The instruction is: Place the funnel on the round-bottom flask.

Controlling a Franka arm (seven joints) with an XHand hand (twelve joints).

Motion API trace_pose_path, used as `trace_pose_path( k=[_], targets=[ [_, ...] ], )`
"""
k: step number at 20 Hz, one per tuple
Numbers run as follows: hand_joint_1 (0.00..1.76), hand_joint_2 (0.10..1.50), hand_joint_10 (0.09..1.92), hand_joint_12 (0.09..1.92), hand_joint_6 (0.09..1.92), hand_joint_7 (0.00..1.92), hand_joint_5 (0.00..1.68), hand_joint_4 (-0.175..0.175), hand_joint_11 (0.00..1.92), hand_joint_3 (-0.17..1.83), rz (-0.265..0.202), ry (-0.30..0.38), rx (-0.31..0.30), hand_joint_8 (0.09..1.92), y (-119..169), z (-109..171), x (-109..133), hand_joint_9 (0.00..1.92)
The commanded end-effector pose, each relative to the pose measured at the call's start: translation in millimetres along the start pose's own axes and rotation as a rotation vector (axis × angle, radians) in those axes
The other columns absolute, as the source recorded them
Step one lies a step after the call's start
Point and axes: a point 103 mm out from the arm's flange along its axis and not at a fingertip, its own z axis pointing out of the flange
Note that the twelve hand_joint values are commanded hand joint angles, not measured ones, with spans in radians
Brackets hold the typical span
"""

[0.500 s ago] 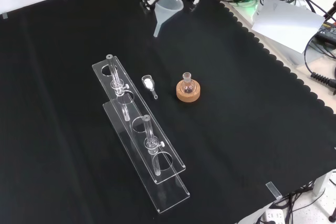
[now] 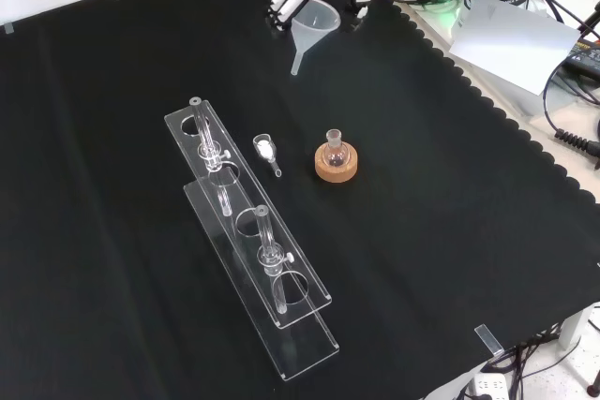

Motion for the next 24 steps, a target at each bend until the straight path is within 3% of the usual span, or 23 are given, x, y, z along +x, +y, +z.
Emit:
trace_pose_path(
  k=[1,14,24],
  targets=[
    [1.02,0.6,0.4,1.28,0.59,0.5,0.47,-0.045,0.61,1.07,-0.022,0.011,0.017,0.63,-2.8,11.0,14.1,0.86],
    [1.01,0.61,0.4,1.28,0.59,0.51,0.47,-0.044,0.61,1.07,-0.083,-0.025,0.107,0.63,7.6,38.4,62.0,0.86],
    [1.01,0.61,0.41,1.27,0.59,0.51,0.48,-0.045,0.61,1.08,-0.109,-0.023,0.137,0.63,5.4,48.3,85.7,0.86]
  ],
)
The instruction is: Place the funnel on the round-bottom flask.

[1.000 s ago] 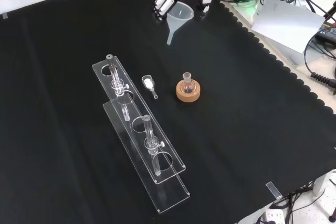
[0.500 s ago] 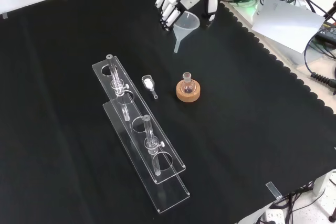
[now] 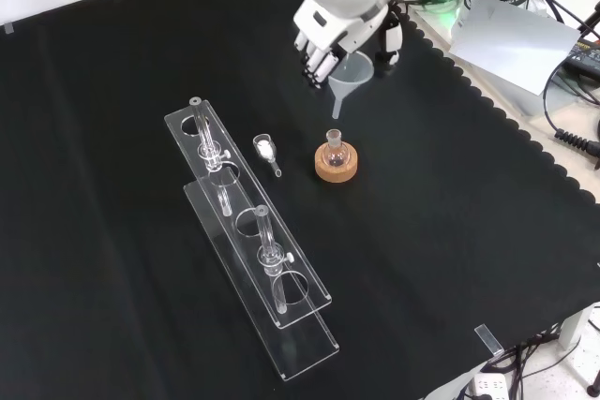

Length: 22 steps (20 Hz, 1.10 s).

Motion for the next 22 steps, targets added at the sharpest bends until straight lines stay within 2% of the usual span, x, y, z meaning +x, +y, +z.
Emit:
trace_pose_path(
  k=[1,13,22],
  targets=[
    [1.01,0.61,0.41,1.27,0.59,0.51,0.48,-0.045,0.61,1.08,-0.005,-0.003,0.009,0.63,-1.8,0.9,10.5,0.86],
    [1.01,0.61,0.41,1.27,0.6,0.52,0.48,-0.045,0.61,1.08,-0.019,-0.023,0.018,0.62,7.6,-3.9,16.4,0.86],
    [1.01,0.62,0.41,1.27,0.6,0.52,0.48,-0.045,0.61,1.08,-0.026,-0.02,0.029,0.62,19.5,-1.9,11.0,0.87]
  ],
)
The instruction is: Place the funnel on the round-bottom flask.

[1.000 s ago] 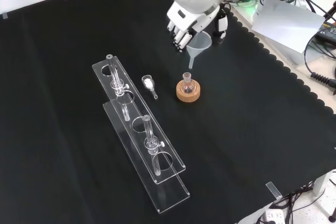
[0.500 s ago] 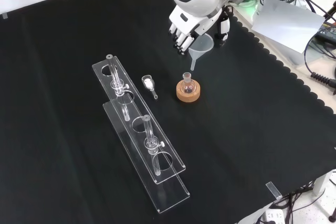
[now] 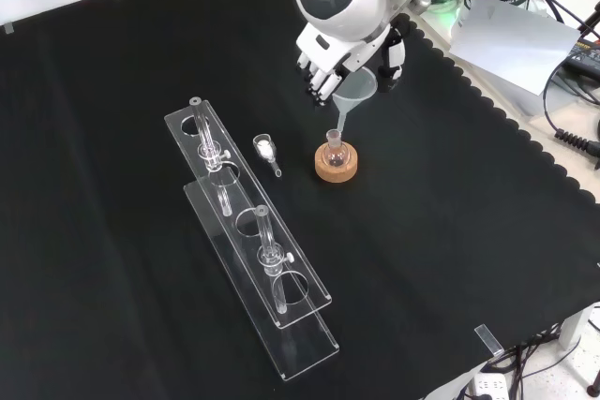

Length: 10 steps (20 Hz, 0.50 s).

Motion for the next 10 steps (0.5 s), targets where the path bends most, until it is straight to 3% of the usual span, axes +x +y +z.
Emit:
trace_pose_path(
  k=[1,10],
  targets=[
    [1.01,0.62,0.41,1.27,0.6,0.52,0.48,-0.044,0.61,1.08,-0.003,0.003,0.007,0.62,5.2,2.5,-4.5,0.87],
    [1.01,0.62,0.41,1.27,0.61,0.52,0.48,-0.044,0.61,1.08,-0.001,0.01,0.016,0.62,10.4,4.6,-9.7,0.87]
  ],
)
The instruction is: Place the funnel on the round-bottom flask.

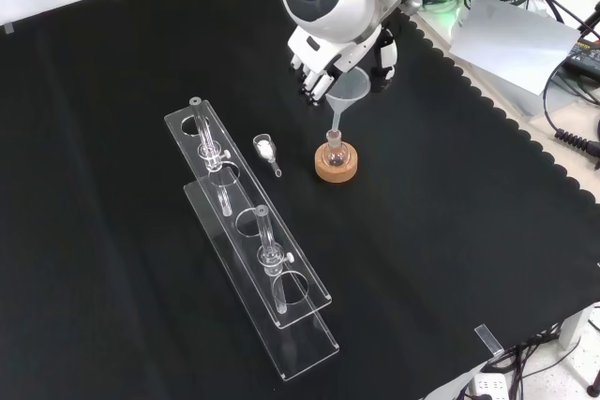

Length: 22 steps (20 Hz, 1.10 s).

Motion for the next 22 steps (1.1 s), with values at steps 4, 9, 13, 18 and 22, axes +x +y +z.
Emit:
trace_pose_path(
  k=[4,9,13,18,22],
  targets=[
    [1.01,0.62,0.41,1.27,0.61,0.51,0.48,-0.043,0.61,1.08,-0.004,-0.002,0.005,0.62,6.0,1.9,-1.9,0.87],
    [1.01,0.62,0.41,1.27,0.61,0.51,0.48,-0.043,0.61,1.08,-0.008,0.003,0.008,0.62,9.4,2.3,-2.5,0.87],
    [1.01,0.62,0.41,1.27,0.61,0.51,0.48,-0.043,0.61,1.08,-0.009,0.001,0.011,0.62,11.3,2.9,-1.7,0.87],
    [1.0,0.62,0.41,1.27,0.61,0.51,0.48,-0.043,0.61,1.08,-0.01,0.003,0.021,0.62,14.8,5.1,-1.7,0.87],
    [1.0,0.62,0.41,1.27,0.62,0.51,0.48,-0.043,0.61,1.08,-0.013,0.009,0.023,0.62,18.2,7.8,-2.6,0.87]
  ],
)
